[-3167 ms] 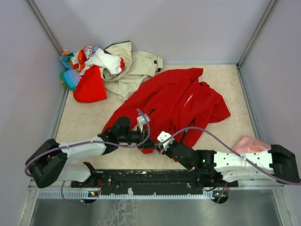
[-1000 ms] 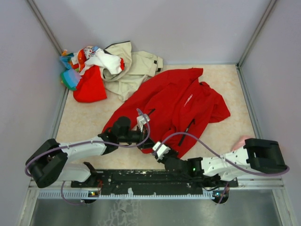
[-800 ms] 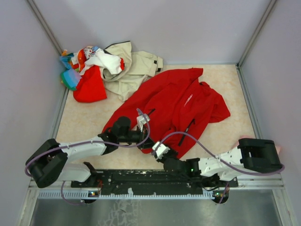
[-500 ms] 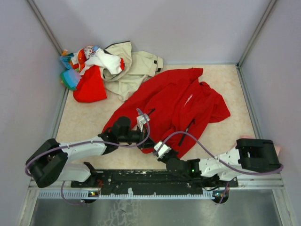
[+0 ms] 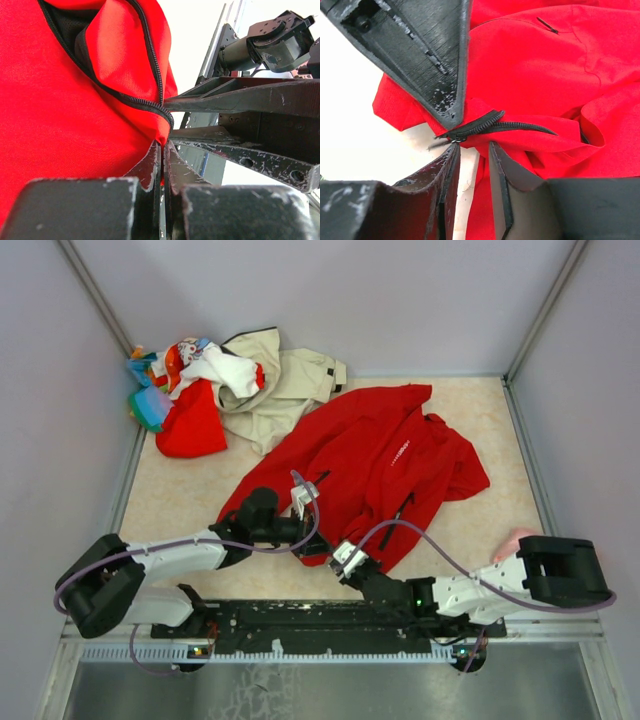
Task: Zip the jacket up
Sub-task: Zip the zipper on the jacket.
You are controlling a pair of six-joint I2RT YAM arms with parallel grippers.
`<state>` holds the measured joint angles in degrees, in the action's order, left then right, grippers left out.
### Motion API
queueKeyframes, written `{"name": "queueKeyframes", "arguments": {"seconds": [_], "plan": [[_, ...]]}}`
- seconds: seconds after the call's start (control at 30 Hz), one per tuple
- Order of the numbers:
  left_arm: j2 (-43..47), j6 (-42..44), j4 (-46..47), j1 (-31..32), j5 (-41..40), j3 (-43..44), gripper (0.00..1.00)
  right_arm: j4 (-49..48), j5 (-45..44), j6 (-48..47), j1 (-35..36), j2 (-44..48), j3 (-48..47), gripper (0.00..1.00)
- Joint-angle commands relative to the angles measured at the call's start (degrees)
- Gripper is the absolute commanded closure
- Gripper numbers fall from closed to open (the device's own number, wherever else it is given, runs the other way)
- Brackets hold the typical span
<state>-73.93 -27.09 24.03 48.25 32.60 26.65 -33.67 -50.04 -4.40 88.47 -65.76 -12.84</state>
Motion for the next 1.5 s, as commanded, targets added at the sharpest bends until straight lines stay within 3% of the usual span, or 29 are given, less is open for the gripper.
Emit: {"name": "queueKeyframes", "arguments": {"seconds": [0.0,0.3,0.43,0.87,1.17,1.47], "plan": [[-0.47,-0.24,1.37,0.35,0.89,0.88,1.0,-1.99,1.37,1.53,0.48,-1.45,-1.98,0.7],[-0.38,-0.23,1.28,0.29,0.71,0.9,1.0,17.91,1.48,10.6,0.52,3.83,-7.12,0.68],[-0.31,-0.3,1.2,0.34,0.6,0.78,1.0,21.15,2.57,15.62,0.56,4.91,-8.54,0.68],[0.11,-0.39,1.19,0.35,0.45,0.68,1.0,14.23,-2.02,24.31,0.92,-3.47,-9.59,0.68],[0.03,-0.49,1.28,0.29,0.46,0.66,1.0,6.28,-5.48,24.25,0.92,-5.97,-8.04,0.67],[0.26,-0.41,1.28,0.33,0.45,0.65,1.0,7.22,-8.07,24.35,0.92,-5.95,-7.37,0.86]]}}
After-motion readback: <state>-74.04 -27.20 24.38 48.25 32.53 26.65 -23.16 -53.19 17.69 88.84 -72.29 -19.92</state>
